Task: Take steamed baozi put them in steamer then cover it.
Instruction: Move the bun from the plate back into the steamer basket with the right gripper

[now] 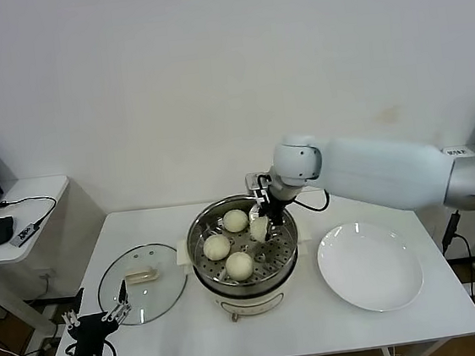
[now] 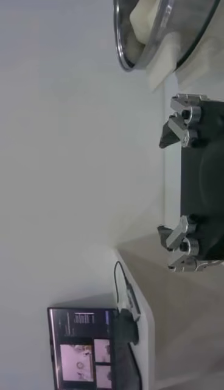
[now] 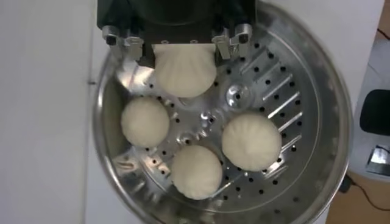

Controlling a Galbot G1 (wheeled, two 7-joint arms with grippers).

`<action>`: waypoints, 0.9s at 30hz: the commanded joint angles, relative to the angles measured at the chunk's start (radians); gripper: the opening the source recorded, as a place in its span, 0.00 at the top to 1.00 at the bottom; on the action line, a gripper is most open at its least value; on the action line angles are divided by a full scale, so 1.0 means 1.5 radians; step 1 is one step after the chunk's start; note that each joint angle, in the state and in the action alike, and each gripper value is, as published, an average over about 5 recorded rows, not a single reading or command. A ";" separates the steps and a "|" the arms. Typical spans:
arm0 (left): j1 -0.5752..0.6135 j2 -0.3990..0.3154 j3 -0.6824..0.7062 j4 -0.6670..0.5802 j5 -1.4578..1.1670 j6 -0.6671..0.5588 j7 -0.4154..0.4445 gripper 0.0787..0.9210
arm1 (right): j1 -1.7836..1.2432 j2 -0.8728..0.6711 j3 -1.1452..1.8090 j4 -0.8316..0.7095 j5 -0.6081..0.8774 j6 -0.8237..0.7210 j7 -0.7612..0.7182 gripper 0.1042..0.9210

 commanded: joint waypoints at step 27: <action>-0.004 -0.003 0.008 0.006 0.003 0.000 0.000 0.12 | -0.026 -0.125 0.103 0.127 0.028 -0.007 0.118 0.12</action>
